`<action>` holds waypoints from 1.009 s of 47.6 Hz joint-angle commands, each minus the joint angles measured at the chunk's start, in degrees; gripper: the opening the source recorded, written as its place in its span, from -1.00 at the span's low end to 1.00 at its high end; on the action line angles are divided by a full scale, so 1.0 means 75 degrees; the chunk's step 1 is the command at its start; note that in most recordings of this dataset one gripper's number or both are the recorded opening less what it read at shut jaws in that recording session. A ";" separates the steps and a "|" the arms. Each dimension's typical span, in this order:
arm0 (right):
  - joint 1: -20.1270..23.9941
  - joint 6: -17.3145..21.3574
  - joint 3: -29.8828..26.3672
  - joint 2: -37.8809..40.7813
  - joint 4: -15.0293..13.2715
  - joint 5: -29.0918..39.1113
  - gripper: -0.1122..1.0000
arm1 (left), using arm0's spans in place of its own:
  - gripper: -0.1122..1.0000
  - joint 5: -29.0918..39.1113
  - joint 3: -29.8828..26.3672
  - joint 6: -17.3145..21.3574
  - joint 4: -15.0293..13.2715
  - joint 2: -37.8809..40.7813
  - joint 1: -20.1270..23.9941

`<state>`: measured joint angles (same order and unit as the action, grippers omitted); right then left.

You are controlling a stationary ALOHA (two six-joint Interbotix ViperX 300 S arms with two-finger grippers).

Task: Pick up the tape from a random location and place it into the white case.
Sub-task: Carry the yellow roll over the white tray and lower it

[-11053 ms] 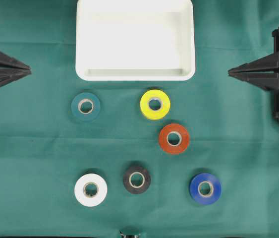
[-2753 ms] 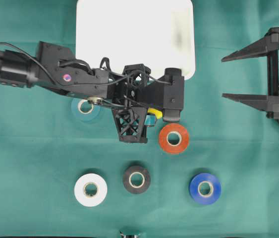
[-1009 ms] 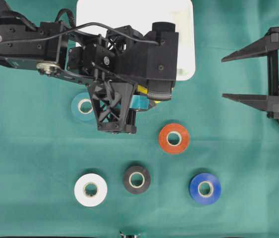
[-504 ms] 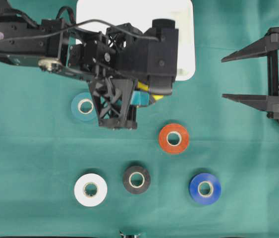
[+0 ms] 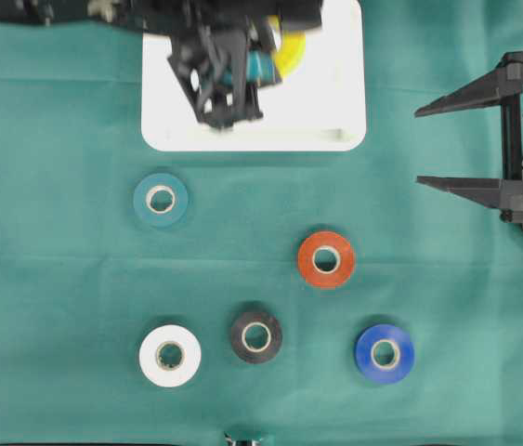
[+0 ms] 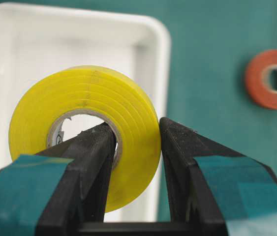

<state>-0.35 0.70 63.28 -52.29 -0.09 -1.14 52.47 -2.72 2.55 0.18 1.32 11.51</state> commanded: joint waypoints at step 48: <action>0.0000 0.0012 -0.0234 0.0059 0.0023 0.0000 0.85 | -0.34 -0.0281 0.0480 0.0023 0.0023 -0.0352 0.0586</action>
<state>-0.35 0.70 63.02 -52.21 0.00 -0.97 51.50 0.79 2.64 0.26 0.35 15.82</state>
